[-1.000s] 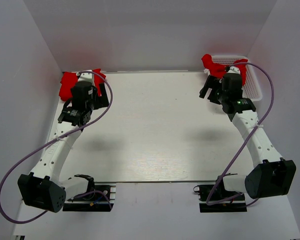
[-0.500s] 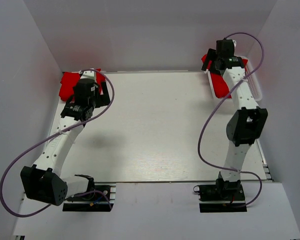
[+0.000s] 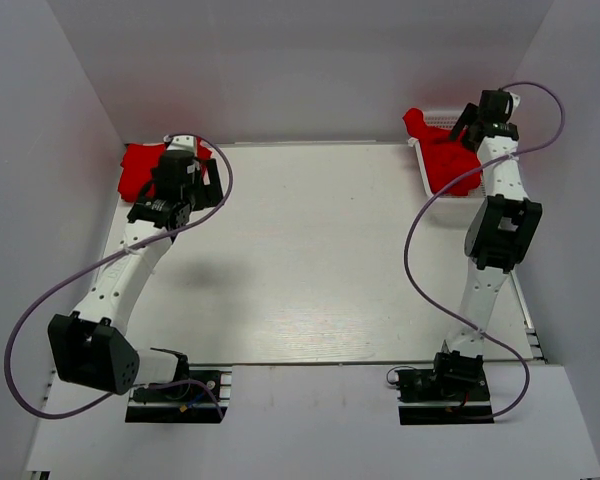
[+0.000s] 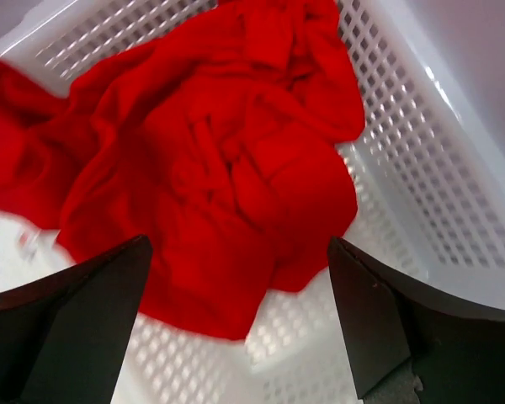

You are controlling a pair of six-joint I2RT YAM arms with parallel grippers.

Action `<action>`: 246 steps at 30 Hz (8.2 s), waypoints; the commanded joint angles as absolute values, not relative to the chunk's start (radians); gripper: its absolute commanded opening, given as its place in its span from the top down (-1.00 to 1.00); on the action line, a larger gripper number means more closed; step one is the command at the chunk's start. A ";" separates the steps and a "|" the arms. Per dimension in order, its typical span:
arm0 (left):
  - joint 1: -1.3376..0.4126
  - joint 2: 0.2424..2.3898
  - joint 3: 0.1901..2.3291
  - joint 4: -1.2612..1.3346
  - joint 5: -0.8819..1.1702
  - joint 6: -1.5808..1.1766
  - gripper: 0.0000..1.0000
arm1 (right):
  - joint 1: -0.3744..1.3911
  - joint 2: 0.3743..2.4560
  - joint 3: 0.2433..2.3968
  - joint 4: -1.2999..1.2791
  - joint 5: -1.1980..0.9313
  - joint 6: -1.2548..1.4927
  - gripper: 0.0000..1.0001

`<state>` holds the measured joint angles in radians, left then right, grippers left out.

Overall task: Fold and stack the t-shirts
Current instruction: Grab crumpled tshirt from bin with the right arm, then move the tshirt to the center of the board, then flatten out the tshirt

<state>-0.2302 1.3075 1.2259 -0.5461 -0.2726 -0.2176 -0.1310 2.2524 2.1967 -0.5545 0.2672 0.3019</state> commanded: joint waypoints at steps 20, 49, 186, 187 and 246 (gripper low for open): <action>-0.225 1.397 1.296 -0.580 -0.293 -0.209 -1.00 | -0.192 2.687 2.382 -0.057 0.046 0.504 -0.78; -0.225 1.358 1.278 -0.509 -0.259 -0.209 -1.00 | -0.172 2.091 2.032 0.129 0.153 0.333 1.00; -0.236 2.004 1.368 -0.313 0.210 -0.434 1.00 | 0.566 1.690 0.960 -0.034 0.302 0.414 -0.36; -0.236 1.990 1.358 -0.287 0.210 -0.434 1.00 | 0.563 1.695 0.959 -0.026 0.305 0.413 -0.34; -0.218 1.238 1.920 -0.377 -0.443 0.072 1.00 | 0.422 1.002 1.620 0.134 1.025 -0.402 1.00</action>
